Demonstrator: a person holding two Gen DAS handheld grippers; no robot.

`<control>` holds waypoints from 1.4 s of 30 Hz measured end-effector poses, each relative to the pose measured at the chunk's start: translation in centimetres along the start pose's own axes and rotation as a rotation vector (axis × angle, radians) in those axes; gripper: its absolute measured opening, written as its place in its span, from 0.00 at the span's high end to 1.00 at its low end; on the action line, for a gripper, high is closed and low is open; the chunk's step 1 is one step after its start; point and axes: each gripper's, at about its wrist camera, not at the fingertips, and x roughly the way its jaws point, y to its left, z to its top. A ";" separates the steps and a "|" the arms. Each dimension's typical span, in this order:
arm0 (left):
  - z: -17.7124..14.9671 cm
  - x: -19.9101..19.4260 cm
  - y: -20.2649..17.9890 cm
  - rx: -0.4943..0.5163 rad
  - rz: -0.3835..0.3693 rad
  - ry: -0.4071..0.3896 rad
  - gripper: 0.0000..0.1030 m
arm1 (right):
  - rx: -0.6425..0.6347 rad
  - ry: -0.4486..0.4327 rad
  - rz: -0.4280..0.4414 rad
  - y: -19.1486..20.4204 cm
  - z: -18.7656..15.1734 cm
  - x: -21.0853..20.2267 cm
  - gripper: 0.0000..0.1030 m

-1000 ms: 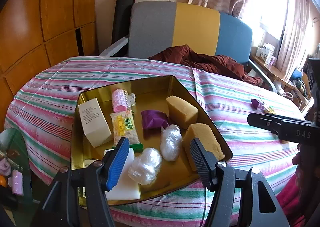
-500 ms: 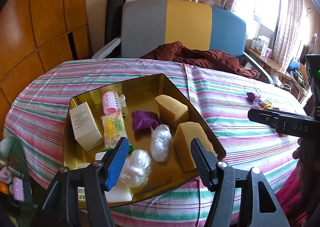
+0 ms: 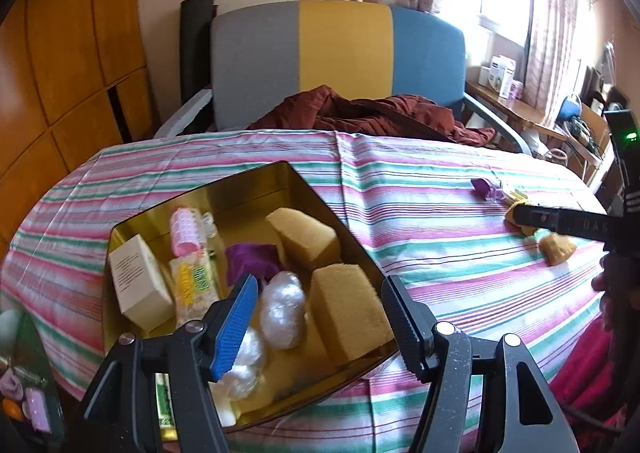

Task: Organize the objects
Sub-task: 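Move both grippers from the tray over to the remaining items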

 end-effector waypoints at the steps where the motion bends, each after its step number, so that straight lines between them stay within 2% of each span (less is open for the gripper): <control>1: 0.1 0.2 -0.3 0.007 -0.004 0.001 0.36 | 0.014 -0.005 -0.013 -0.8 0.2 -0.2 0.19; 12: 1.6 2.3 -3.8 0.083 -0.049 0.018 0.35 | 0.166 -0.067 -0.138 -9.2 2.1 -2.6 0.19; 21: 2.1 4.0 -6.4 0.127 -0.088 0.047 0.35 | 0.254 -0.072 -0.203 -14.5 2.8 -2.7 0.19; 27: 2.9 5.4 -8.5 0.151 -0.120 0.066 0.35 | 0.384 -0.109 -0.246 -19.2 2.3 -2.2 0.19; 32: 3.7 7.1 -10.6 0.173 -0.144 0.091 0.35 | 0.511 -0.099 -0.210 -21.9 1.0 -1.2 0.19; 37: 4.5 9.2 -13.4 0.208 -0.178 0.120 0.35 | 0.621 -0.125 -0.183 -23.9 0.1 -1.7 0.19; 42: 6.0 11.4 -16.9 0.221 -0.264 0.152 0.35 | 0.683 -0.126 -0.146 -24.8 -0.4 -1.6 0.19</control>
